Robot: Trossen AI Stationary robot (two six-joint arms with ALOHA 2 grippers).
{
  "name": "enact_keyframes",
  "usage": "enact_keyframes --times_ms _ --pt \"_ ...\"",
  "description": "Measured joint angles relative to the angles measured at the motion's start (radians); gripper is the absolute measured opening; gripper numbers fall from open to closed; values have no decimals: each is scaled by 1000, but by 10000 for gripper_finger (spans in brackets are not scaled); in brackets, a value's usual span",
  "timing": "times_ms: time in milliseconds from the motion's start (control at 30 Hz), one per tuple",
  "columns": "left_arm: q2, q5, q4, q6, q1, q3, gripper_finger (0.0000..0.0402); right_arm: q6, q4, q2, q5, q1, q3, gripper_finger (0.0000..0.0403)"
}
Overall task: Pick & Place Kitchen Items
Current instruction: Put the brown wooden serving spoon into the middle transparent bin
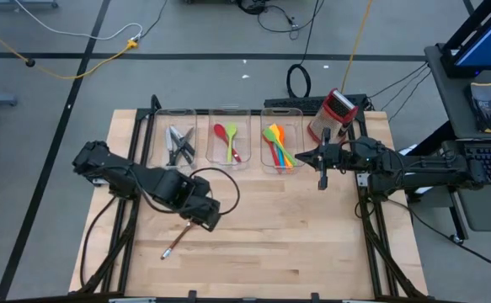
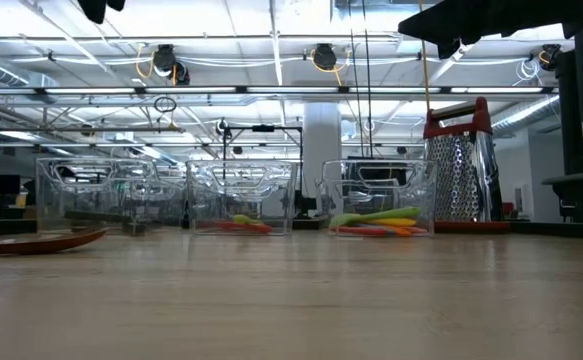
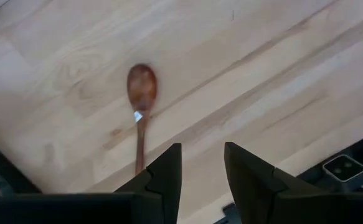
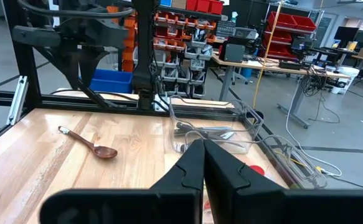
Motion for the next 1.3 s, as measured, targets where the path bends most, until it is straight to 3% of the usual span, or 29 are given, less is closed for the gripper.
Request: enact_keyframes --times_ms 300,733,900,1300 --pt "6 -34 -19 -83 -23 -35 131 0 0 0 0 0 0 0" --pt "8 24 165 -165 -72 -290 234 0 0 0 0 0 0 0" --pt "8 105 201 -229 -95 -394 237 0 -1 0 0 0 0 0" --pt "7 66 352 -297 -119 -535 237 0 0 0 1 0 0 0"
